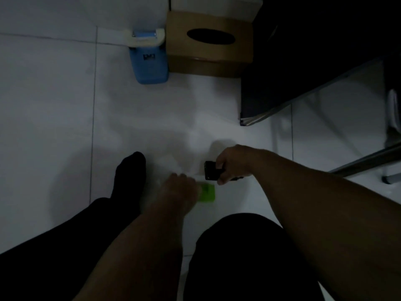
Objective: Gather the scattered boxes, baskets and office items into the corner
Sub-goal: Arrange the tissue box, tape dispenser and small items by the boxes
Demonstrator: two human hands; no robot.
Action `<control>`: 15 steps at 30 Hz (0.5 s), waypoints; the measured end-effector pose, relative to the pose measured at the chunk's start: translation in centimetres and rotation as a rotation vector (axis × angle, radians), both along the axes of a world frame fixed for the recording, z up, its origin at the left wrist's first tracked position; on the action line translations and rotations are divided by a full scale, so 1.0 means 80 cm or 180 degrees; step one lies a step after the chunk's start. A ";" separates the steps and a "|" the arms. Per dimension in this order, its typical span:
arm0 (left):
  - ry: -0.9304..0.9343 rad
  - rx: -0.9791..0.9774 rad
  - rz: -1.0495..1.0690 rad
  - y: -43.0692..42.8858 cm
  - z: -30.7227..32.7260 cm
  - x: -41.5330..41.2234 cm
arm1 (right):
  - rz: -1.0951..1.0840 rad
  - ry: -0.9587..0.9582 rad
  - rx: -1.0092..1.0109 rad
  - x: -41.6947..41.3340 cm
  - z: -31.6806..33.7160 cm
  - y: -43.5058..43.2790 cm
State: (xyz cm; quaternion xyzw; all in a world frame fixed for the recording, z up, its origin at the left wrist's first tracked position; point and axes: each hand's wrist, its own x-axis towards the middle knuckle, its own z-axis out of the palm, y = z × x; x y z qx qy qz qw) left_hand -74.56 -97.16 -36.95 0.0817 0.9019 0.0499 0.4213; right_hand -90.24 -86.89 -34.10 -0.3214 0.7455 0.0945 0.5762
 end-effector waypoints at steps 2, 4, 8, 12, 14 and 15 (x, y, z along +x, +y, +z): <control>0.0377 -0.0122 0.0001 -0.027 0.012 -0.038 | -0.0057 0.0122 -0.0112 -0.011 0.003 -0.019; 0.0487 -0.0228 0.0046 -0.046 0.021 -0.068 | -0.0072 0.0340 -0.0274 -0.026 0.004 -0.035; 0.0574 -0.0349 0.0535 -0.080 0.028 -0.106 | -0.0039 0.0748 -0.0527 -0.062 0.006 -0.063; 0.0777 -0.0675 0.0108 -0.111 0.030 -0.142 | 0.0023 0.1301 -0.0731 -0.095 0.009 -0.084; 0.0806 -0.0768 0.0213 -0.122 0.030 -0.161 | -0.0088 0.1497 -0.0799 -0.110 0.007 -0.091; 0.0837 -0.0803 0.0219 -0.126 0.031 -0.169 | -0.0157 0.1569 -0.0775 -0.117 0.006 -0.095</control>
